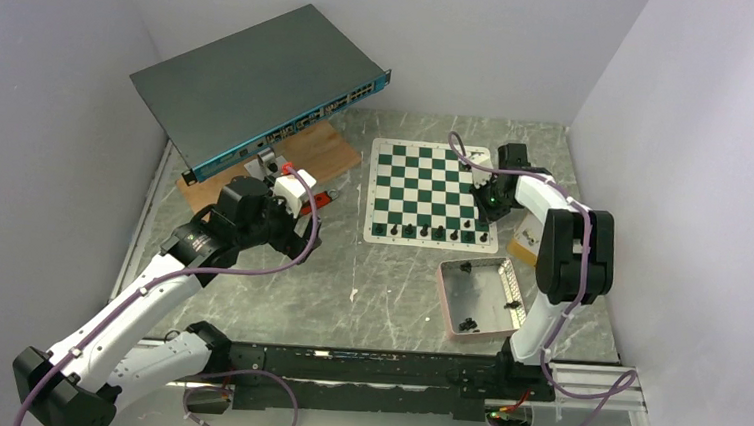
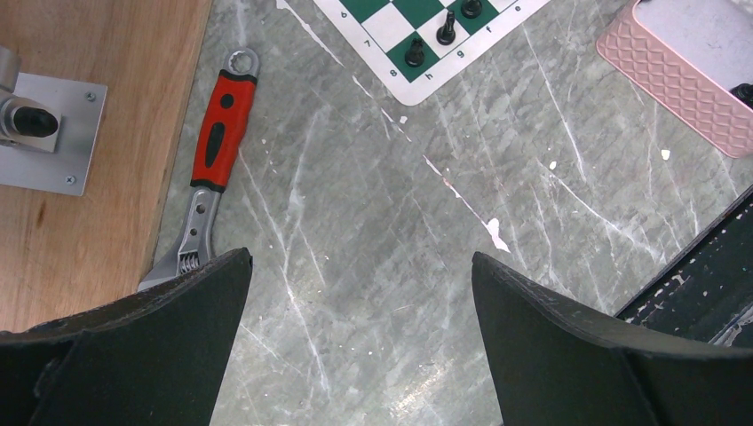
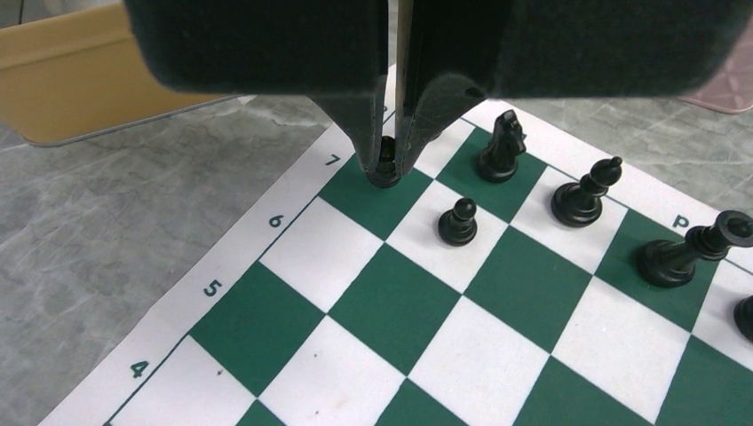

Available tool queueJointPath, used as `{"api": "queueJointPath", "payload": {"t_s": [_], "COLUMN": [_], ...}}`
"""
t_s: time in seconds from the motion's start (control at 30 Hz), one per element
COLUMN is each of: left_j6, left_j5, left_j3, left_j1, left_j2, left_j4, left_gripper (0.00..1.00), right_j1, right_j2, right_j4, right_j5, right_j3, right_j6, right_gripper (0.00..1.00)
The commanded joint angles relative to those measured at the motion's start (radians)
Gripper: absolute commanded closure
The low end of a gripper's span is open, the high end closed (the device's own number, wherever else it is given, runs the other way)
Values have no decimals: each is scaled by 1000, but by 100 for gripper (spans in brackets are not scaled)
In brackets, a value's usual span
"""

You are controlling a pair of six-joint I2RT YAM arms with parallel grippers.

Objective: Set up the chess pieces on the board

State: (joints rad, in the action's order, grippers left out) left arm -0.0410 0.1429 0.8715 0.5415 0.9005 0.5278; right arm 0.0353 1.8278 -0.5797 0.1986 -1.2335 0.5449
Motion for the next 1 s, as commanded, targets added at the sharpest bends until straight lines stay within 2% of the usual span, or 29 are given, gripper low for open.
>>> {"api": "queueJointPath", "payload": {"t_s": [0.0, 0.7, 0.87, 0.97], "left_j6": [-2, -2, -2, -2], "left_j5": [15, 14, 15, 14], "left_j3": [6, 6, 6, 6], "left_j1": [-6, -8, -8, -8], "left_j2": [3, -2, 0, -3], "left_j4": [-27, -27, -28, -27], "left_gripper": [0, 0, 0, 0], "right_j1": [1, -1, -1, -1], "right_j2": [14, 45, 52, 54], "right_j4": [34, 14, 13, 15], "right_j5": [-18, -14, -14, -16], "right_j3": [-46, -49, -49, -49], "right_j6": [-20, -18, -16, -18], "right_gripper": [100, 98, 94, 88]}}
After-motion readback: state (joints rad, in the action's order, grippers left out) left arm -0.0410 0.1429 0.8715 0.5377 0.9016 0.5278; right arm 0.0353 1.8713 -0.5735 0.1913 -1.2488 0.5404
